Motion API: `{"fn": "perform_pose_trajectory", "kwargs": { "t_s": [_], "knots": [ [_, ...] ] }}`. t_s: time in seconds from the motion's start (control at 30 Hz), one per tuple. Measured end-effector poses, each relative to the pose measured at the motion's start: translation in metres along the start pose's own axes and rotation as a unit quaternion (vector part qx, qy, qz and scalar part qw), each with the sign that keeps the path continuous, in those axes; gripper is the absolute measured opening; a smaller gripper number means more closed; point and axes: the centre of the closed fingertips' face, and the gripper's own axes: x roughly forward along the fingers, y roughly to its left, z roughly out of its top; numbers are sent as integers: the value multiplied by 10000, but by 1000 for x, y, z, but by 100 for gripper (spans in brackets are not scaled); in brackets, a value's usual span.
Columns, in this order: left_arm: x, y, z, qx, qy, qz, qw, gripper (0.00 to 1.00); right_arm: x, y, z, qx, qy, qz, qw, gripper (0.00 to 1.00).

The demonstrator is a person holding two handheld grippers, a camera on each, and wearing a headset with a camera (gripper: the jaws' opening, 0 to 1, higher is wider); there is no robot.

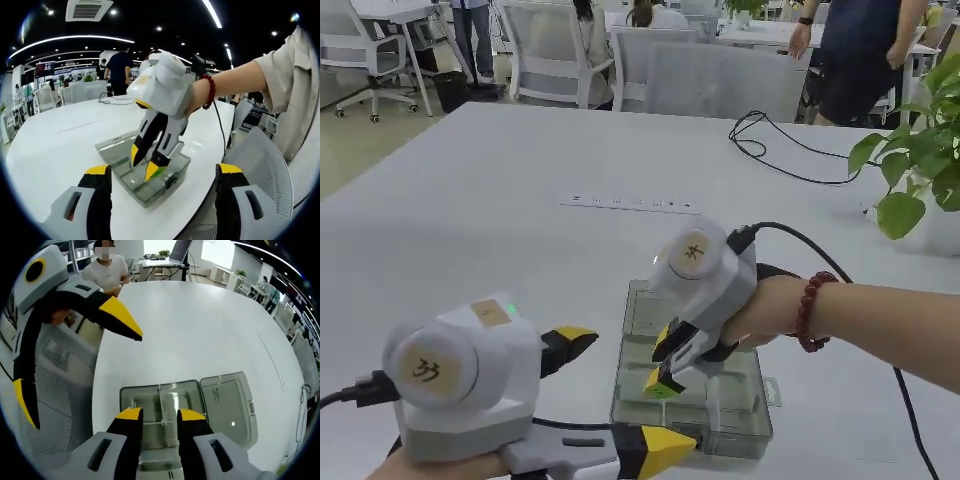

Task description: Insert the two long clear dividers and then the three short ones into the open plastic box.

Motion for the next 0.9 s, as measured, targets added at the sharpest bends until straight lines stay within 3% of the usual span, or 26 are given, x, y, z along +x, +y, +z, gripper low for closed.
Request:
{"fn": "perform_pose_trajectory", "kwargs": {
  "t_s": [0.37,0.9],
  "knots": [
    [1,1,0,-26,21,21,10000,88,-27,1,-22,180,-74,-35,9998,33],
    [4,-2,-1,-28,48,10,10000,88,-62,3,-73,397,-11,-184,9990,41]
  ]
}}
